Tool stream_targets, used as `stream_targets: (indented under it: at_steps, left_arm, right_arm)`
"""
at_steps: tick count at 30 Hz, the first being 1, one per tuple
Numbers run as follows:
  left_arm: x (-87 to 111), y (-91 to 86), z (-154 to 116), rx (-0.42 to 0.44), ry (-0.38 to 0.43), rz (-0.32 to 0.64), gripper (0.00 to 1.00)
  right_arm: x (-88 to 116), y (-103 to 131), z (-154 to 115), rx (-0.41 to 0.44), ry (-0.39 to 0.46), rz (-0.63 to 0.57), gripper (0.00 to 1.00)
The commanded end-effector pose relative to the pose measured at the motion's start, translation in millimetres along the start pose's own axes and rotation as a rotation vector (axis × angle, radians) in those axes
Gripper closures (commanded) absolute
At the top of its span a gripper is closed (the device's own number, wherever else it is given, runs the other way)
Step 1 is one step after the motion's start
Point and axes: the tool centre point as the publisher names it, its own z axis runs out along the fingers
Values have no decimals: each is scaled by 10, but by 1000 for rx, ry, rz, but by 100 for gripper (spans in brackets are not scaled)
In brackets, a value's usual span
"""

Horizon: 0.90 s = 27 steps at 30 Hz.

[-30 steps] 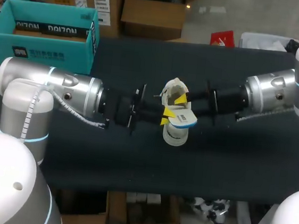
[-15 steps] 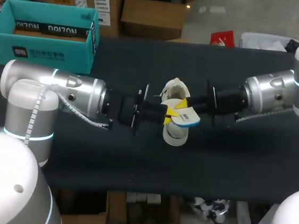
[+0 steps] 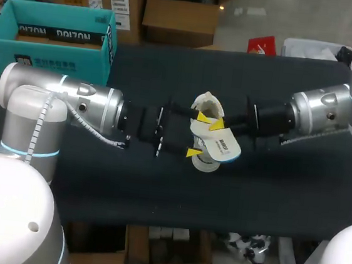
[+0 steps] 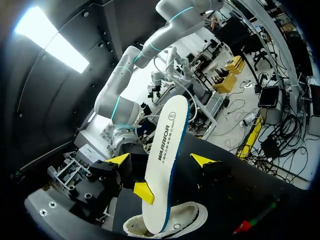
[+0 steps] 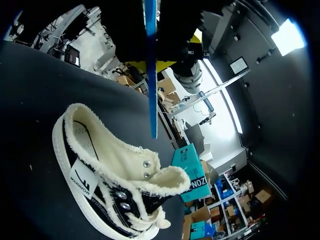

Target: Open the shoe tongue, take the insole out of the shoe, put the insole back into the shoe, and pack the shoe into the shoebox

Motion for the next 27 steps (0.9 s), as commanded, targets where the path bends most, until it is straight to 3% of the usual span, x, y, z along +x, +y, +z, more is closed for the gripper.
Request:
stream_targets:
  at_steps: [1,4,8,11,13,15,27]
  left_arm:
    - [-38,20,-187,13,75,-32,0]
    - [-88,77,-356,17,166,-72,0]
    - [-266,294,-525,7,261,-157,0]
    - [-366,434,-643,11,379,-205,0]
    - [-429,523,-711,16,522,-229,0]
    - [-543,632,-751,-71,679,-261,0]
    - [-543,632,-751,-71,679,-261,0]
  right_arm:
    - [-26,15,-42,6,6,-1,100]
    - [-40,16,-59,7,9,0,100]
    - [-38,37,-58,11,9,-2,100]
    - [-24,66,-25,20,9,-3,100]
    - [-7,84,-17,20,9,-4,100]
    - [-7,84,-17,20,9,-4,100]
    - [-7,84,-17,20,9,-4,100]
